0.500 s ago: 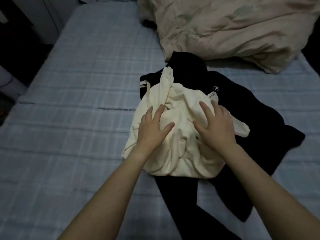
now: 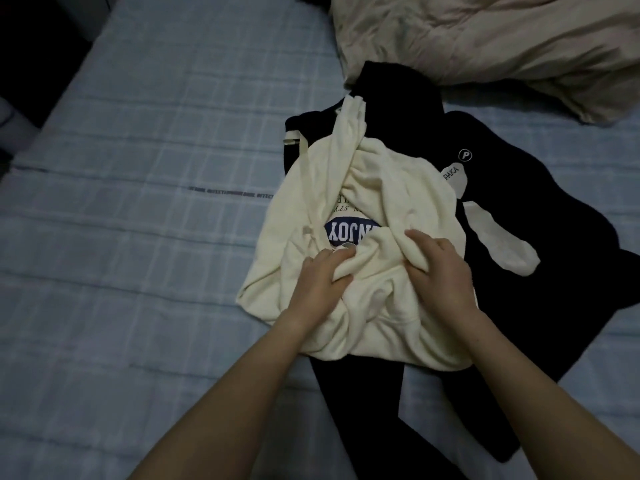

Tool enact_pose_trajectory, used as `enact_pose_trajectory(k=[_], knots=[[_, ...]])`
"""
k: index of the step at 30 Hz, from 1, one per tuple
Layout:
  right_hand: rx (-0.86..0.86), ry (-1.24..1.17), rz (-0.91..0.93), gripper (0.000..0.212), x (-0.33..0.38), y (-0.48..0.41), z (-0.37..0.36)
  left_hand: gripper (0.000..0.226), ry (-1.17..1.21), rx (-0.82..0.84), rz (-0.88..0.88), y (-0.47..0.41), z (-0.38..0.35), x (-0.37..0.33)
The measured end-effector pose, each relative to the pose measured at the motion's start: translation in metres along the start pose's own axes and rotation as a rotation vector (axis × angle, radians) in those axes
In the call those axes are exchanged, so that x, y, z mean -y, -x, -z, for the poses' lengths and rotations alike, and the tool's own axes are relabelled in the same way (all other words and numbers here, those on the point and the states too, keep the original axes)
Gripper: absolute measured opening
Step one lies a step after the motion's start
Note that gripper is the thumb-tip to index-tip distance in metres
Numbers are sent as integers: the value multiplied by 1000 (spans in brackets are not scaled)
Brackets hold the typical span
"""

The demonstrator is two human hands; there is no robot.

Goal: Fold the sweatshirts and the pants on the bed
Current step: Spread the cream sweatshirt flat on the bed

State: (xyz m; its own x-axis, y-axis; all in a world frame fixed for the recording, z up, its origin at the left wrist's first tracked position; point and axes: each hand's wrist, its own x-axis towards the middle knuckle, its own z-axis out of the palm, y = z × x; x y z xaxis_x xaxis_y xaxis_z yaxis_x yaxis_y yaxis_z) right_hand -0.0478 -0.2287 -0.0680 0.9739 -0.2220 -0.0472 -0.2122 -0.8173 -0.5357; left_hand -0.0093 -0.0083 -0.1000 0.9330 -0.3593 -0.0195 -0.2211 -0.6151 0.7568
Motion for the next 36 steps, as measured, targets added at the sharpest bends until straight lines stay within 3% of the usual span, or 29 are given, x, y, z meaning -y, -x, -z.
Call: enact_pose_trajectory(k=[4,9,14,17,20,24,30,36], knots=[[-15,-162,-38,54,15,31,14,58,23,54,-39,26,23,-8],[14,-140,-44,51,13,52,19,61,-32,-250,222,-6,69,21],[-176,19,-28,69,19,-8,23,72,87,-153,399,-58,66,57],[6,90,-113,84,16,-54,17,77,125,-99,384,-73,57,68],[188,-25,-167,85,11,-61,-3,75,115,-104,330,-65,55,66],[104,-225,-12,71,19,-32,-5,67,235,-155,216,-33,66,45],[16,-543,-4,63,62,35,46,63,440,-187,154,27,107,-16],[78,-597,11,62,112,136,102,63,446,-199,192,123,154,-85]])
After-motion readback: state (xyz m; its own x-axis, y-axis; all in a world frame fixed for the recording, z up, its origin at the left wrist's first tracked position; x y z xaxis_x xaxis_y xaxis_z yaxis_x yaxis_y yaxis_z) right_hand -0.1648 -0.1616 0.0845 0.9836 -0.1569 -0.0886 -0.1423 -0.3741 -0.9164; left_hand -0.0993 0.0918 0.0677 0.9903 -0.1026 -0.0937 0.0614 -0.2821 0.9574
